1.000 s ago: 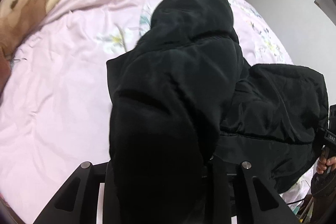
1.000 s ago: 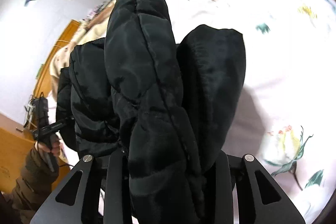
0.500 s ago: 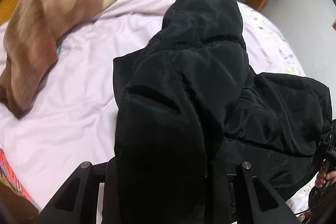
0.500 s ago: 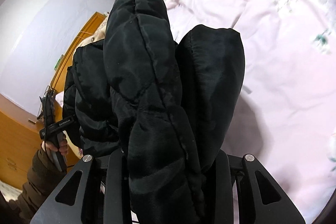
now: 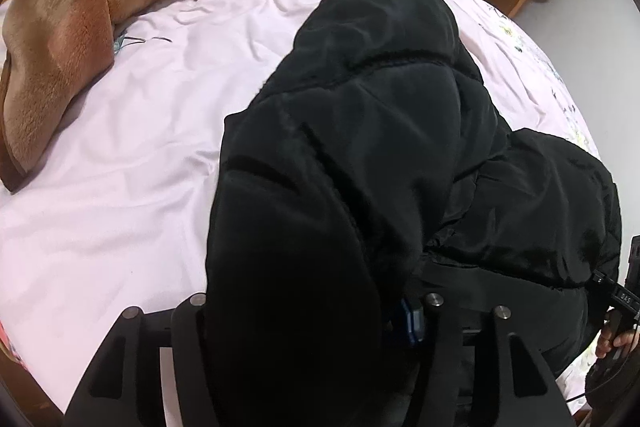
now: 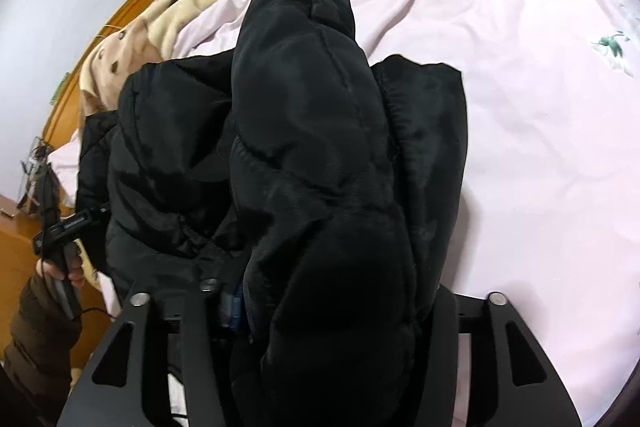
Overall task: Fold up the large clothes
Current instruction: 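Lower the folded jacket onto the bed and open both tools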
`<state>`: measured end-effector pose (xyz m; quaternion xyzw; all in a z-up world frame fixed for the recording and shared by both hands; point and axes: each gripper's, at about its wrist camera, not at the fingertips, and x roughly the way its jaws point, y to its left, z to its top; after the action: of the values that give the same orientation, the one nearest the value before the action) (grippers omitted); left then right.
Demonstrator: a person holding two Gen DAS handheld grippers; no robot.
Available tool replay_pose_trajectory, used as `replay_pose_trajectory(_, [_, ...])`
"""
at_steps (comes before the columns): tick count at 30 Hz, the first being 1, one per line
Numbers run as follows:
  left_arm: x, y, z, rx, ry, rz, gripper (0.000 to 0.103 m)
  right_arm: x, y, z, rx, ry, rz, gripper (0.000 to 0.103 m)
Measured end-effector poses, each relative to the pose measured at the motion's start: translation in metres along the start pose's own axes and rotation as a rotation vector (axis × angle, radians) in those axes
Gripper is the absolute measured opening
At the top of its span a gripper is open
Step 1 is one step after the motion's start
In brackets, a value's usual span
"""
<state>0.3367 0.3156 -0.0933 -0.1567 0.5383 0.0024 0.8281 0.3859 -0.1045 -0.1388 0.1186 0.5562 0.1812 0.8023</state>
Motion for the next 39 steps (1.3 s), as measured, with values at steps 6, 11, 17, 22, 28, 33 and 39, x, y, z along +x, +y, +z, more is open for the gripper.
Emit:
replay_pose_trajectory(6, [0.008,0.023,-0.002,-0.031,-0.018,0.02,0.072,-0.015,0.002,-0.003,-0.013,-0.017,-0.105,0.074])
replay_pose_trajectory(11, [-0.021,0.03,-0.007,-0.041,-0.091,0.054,0.072,-0.057,0.012,-0.001,-0.041,-0.122,-0.222,0.075])
replay_pose_trajectory(17, [-0.098,0.021,-0.034,-0.071,-0.315,0.164,0.072,-0.117,0.05,-0.021,-0.146,-0.335,-0.373,0.075])
replay_pose_trajectory(22, [-0.068,0.005,-0.056,0.021,-0.263,0.134,0.072,-0.109,0.069,-0.062,-0.212,-0.364,-0.35,0.075])
replay_pose_trajectory(28, [0.003,0.006,-0.074,0.062,-0.166,0.224,0.072,-0.038,0.082,-0.087,-0.221,-0.26,-0.397,0.075])
replay_pose_trajectory(33, [0.032,0.017,-0.081,0.047,-0.13,0.232,0.076,0.0,0.069,-0.09,-0.197,-0.212,-0.427,0.075])
replay_pose_trajectory(39, [0.031,0.015,-0.075,0.027,-0.107,0.256,0.08,0.004,0.065,-0.079,-0.184,-0.151,-0.452,0.076])
